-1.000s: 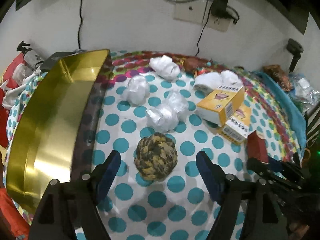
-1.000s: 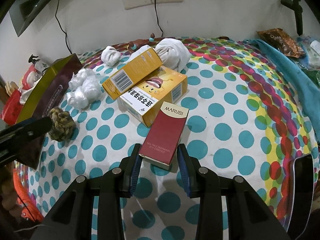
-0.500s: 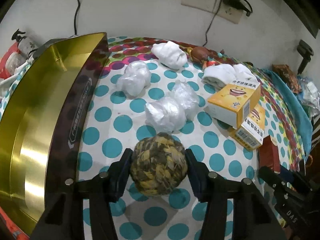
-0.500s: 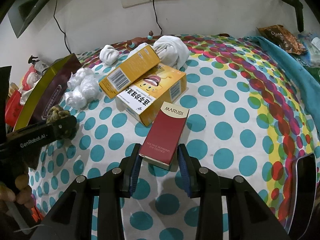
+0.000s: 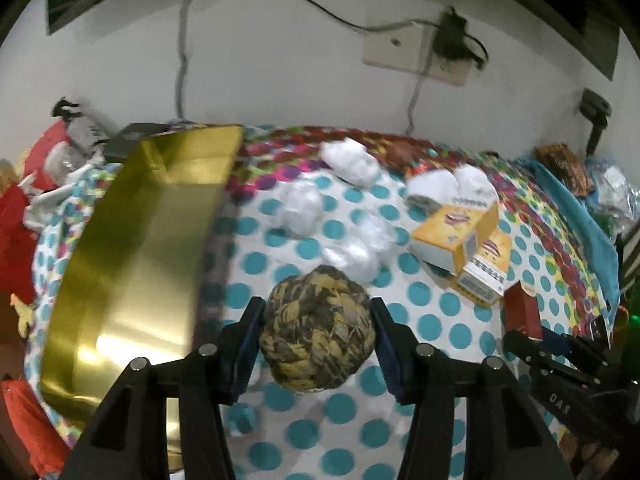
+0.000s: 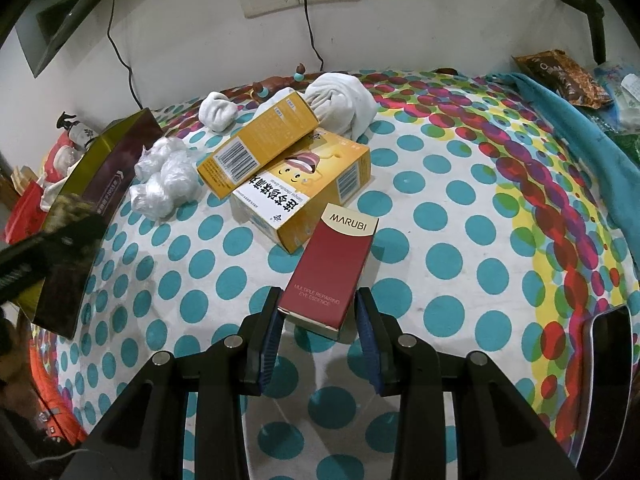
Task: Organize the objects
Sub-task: 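Carry the rope ball with the left gripper into the gold tray and release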
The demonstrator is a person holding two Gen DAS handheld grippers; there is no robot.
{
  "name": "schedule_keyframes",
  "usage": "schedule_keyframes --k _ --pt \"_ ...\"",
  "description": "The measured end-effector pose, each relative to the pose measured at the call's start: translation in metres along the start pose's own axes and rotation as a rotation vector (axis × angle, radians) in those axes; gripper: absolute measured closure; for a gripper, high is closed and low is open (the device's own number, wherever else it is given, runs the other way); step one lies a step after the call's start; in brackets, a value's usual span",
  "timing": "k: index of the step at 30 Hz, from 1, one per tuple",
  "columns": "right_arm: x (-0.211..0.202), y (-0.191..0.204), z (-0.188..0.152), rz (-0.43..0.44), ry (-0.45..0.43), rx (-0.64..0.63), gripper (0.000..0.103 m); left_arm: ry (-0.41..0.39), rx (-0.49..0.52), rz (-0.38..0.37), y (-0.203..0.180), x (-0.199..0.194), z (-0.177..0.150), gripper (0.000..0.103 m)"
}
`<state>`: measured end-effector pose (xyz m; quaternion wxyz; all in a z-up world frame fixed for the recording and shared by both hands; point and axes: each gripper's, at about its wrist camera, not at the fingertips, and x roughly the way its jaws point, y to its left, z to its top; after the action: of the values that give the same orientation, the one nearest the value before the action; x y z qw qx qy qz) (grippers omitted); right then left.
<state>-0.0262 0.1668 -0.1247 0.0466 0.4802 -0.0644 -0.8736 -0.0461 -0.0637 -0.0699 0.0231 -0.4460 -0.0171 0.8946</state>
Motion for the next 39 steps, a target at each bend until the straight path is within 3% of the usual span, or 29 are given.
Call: schedule_keyframes --k 7,14,28,39 --pt "-0.001 0.000 0.000 -0.001 -0.010 0.000 0.069 0.001 -0.076 0.115 0.061 -0.014 -0.005 0.050" --pt "-0.008 0.007 -0.002 -0.015 -0.016 -0.017 0.069 0.045 -0.170 0.142 0.102 -0.005 -0.021 0.050" --pt "-0.014 0.023 -0.003 -0.052 -0.011 -0.057 0.069 0.107 -0.231 0.181 0.125 0.015 -0.033 0.049" --pt "-0.018 0.038 -0.006 -0.065 -0.010 -0.095 0.069 0.019 -0.196 0.180 0.122 -0.007 -0.031 0.036"
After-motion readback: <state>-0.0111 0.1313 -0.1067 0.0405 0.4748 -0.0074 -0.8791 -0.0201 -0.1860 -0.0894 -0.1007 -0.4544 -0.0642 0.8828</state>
